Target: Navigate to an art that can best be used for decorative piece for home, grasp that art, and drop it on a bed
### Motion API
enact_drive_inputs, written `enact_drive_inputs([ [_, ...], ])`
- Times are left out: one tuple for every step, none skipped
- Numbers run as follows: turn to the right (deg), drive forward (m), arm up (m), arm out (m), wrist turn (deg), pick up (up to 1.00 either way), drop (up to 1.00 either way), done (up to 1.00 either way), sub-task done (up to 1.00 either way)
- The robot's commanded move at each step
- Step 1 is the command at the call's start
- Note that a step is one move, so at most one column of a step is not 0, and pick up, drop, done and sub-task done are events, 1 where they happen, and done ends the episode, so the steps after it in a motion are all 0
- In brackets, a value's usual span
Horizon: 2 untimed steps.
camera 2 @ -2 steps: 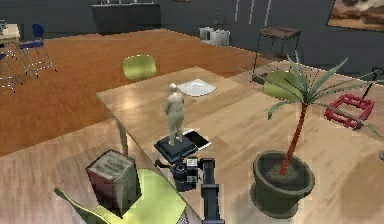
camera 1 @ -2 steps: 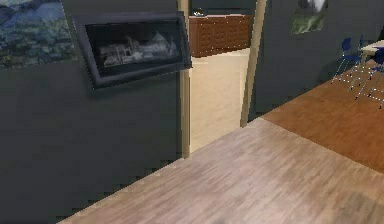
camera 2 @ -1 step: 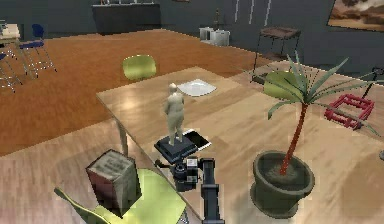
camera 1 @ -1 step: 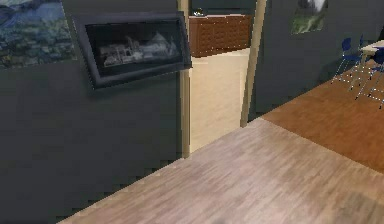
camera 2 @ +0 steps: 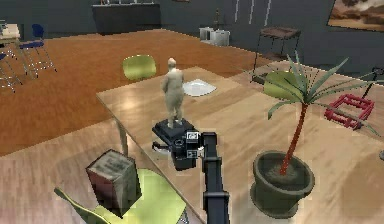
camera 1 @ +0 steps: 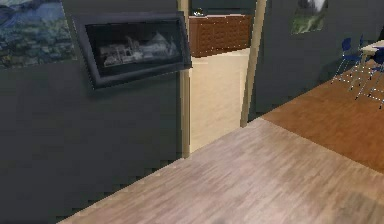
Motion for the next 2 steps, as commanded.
enact_drive_inputs([
  [0.0, 0.00, 0.22, 0.00, 0.0, 0.00, 0.00, 0.00, 0.00],
  [0.0, 0.00, 0.00, 0.00, -45.0, 0.00, 0.00, 0.00, 0.00],
])
